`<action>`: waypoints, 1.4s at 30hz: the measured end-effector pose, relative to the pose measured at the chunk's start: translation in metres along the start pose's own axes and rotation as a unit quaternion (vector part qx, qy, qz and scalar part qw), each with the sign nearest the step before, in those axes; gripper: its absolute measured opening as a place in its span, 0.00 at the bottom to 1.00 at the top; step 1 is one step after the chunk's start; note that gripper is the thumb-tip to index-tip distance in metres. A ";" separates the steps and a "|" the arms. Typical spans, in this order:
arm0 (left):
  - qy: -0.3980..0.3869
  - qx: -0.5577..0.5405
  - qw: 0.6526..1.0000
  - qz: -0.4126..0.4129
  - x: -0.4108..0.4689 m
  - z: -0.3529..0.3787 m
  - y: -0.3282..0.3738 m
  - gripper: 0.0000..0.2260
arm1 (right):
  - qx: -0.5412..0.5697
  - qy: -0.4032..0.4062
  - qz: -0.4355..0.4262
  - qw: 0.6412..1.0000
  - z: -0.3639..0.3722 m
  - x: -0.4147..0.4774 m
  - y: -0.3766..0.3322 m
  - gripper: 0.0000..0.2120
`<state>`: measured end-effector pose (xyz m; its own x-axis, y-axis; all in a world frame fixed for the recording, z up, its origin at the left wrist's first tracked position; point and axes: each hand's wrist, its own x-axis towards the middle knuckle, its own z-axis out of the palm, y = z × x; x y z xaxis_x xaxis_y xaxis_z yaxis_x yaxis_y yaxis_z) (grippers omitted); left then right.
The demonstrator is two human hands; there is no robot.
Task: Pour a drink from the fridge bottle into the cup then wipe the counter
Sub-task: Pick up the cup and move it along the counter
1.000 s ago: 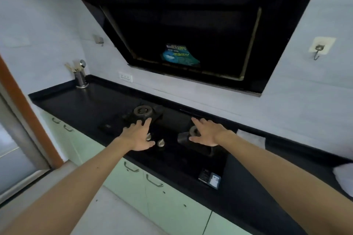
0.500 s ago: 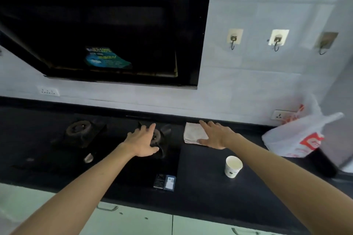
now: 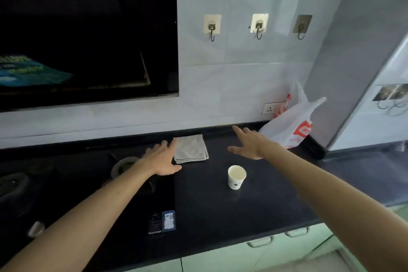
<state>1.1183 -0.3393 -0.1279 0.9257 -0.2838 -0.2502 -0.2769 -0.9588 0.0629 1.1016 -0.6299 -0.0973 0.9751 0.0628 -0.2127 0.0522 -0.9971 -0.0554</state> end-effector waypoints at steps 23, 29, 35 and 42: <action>-0.082 -0.013 0.995 0.054 0.101 0.078 0.114 0.43 | 0.049 -0.084 0.016 0.995 0.092 0.027 0.120 0.41; -0.108 -0.032 0.994 0.004 0.110 0.109 0.135 0.44 | 0.122 -0.102 -0.047 0.986 0.126 0.044 0.147 0.40; -0.117 -0.085 0.988 -0.053 0.111 0.134 0.140 0.44 | 0.200 -0.112 -0.112 0.967 0.169 0.058 0.142 0.40; -0.103 -0.108 0.986 -0.078 0.109 0.161 0.150 0.40 | 0.287 -0.071 -0.123 0.947 0.210 0.074 0.127 0.42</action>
<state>1.1362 -0.5123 -0.3014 0.8743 -0.1450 -0.4632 -0.0525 -0.9770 0.2067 1.1352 -0.7425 -0.3247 0.9080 0.3352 -0.2515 0.1074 -0.7663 -0.6334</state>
